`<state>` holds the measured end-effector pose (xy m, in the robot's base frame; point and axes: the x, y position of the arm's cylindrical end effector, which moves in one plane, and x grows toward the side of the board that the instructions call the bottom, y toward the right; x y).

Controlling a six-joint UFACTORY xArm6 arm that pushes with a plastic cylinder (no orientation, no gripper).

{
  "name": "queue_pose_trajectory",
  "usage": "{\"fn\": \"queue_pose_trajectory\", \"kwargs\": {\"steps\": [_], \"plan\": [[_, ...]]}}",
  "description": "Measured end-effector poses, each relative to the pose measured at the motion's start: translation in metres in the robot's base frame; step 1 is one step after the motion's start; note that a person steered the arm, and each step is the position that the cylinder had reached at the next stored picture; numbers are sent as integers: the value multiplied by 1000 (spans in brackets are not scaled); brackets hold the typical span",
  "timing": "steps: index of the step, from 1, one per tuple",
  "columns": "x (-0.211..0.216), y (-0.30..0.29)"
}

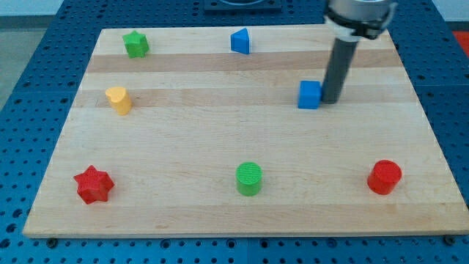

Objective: Push the heart into the cube

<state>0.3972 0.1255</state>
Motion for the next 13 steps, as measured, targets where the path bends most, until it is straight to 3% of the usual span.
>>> {"fn": "queue_pose_trajectory", "kwargs": {"steps": [2,4,6,9,10,13], "plan": [[0,-68],[33,-108],[56,-234],[35,-386],[19,-398],[-4,-334]]}}
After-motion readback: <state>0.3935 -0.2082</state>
